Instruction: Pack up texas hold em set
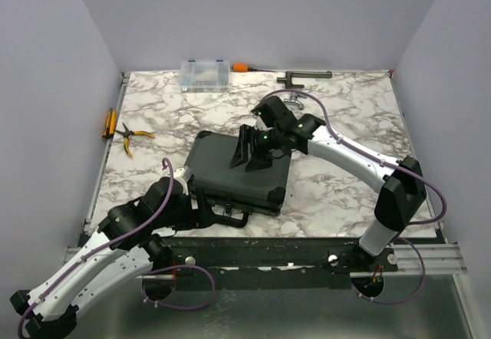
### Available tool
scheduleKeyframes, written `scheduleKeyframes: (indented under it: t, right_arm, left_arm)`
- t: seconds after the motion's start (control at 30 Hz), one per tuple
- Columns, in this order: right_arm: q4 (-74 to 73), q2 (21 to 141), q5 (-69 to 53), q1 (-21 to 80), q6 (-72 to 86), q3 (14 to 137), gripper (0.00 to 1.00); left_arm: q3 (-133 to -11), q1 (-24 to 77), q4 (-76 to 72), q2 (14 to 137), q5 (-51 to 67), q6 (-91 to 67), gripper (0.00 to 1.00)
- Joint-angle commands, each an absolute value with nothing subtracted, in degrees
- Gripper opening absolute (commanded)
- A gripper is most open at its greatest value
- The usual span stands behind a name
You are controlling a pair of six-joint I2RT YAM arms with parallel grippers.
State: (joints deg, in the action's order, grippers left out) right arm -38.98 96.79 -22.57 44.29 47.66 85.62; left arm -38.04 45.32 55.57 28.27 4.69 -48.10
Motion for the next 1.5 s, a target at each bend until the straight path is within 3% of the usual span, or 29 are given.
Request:
scheduleKeyframes:
  t: [0.0,0.67,0.83,1.47]
  right_arm:
    - [-34.5,98.0,-20.9,46.7,50.3,82.1,0.62]
    - [-28.7,98.5,-17.2,48.0,51.3,63.2,0.57]
    - [-28.7,98.6,-16.7,48.0,50.8,61.5,0.57]
    - [-27.9,95.5,-15.7,47.9,52.6,57.0,0.51]
  left_arm:
    - [-35.5,45.0,54.4,26.1,7.9,-52.1,0.75]
    - [-26.8,45.0,49.0,27.6,10.4,-58.9,0.57]
    - [-26.4,45.0,47.9,28.5,9.0,-60.1,0.5]
    - [-16.9,45.1,33.0,29.3,10.8,-65.6,0.41]
